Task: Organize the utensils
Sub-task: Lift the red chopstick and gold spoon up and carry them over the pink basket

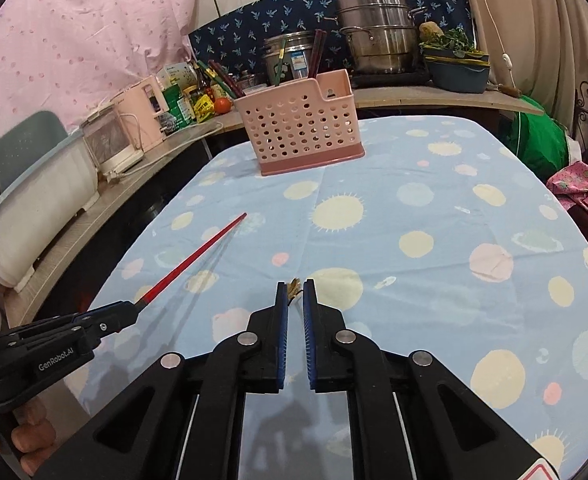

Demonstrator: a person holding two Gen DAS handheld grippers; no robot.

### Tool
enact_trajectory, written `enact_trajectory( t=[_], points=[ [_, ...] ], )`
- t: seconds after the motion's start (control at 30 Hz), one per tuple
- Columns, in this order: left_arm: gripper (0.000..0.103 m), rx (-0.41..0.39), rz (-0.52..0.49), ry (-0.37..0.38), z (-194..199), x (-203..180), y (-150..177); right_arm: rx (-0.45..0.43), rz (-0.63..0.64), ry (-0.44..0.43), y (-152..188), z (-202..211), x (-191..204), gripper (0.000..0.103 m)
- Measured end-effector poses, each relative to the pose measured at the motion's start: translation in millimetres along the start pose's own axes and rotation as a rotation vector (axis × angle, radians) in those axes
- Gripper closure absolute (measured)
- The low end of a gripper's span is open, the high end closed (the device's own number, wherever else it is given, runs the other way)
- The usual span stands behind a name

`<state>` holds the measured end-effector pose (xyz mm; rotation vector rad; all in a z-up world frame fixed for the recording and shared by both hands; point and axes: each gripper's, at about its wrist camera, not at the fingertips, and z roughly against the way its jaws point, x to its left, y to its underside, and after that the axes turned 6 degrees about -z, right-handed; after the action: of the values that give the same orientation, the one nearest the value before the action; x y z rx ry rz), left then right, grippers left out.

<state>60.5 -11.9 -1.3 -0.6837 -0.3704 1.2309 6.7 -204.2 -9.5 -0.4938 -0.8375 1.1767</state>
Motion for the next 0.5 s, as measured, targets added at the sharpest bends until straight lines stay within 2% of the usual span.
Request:
enact_trajectory(
  t=[0.27, 0.5],
  points=[
    [0.096, -0.082, 0.021, -0.011, 22, 7, -34, -0.043, -0.024, -0.022, -23, 7, -3, 0.101],
    [0.096, -0.189, 0.03, -0.027, 45, 14, -77, -0.064, -0.048, -0.032, -43, 13, -10, 0.101]
  ],
)
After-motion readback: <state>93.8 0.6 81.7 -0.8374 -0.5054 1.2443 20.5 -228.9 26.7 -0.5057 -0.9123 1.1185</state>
